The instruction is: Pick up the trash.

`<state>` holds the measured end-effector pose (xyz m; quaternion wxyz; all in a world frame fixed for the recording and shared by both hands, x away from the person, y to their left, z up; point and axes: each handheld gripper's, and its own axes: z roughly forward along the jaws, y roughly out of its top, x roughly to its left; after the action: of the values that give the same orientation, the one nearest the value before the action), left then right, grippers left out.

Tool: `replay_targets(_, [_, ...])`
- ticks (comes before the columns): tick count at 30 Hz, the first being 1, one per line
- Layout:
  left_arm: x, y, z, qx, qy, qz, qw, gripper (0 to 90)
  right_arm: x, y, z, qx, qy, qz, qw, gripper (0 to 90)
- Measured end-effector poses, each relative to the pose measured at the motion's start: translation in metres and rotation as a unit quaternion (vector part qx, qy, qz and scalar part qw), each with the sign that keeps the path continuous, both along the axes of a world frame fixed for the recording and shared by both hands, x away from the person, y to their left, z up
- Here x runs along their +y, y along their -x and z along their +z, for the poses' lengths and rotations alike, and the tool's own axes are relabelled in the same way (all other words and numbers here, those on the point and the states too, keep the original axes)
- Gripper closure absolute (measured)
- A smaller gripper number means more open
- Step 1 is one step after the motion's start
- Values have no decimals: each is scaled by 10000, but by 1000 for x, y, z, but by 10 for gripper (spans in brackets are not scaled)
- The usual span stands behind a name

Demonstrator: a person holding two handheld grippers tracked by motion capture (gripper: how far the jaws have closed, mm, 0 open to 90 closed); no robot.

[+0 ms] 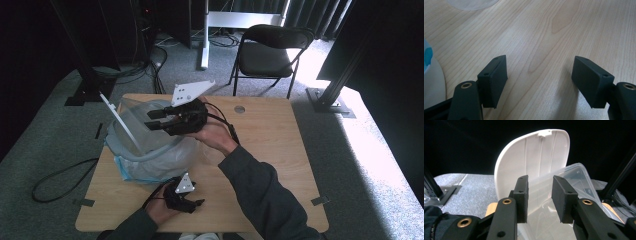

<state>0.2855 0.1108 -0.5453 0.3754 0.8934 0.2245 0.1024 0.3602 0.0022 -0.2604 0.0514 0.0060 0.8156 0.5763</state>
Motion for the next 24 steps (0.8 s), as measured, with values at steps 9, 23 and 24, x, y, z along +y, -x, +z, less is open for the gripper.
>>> replay_targets(9, [0, 0, 0, 2, 3, -3, 10000, 289, 1, 5, 4, 28, -62, 193, 9998, 648])
replay_targets(23, [0, 0, 0, -3, 9, 0, 10000, 289, 3, 8, 2, -246, 190, -1, 9995, 799])
replay_targets(24, [0, 0, 0, -5, -3, -8, 10000, 289, 2, 5, 1, -211, 152, -46, 9997, 806])
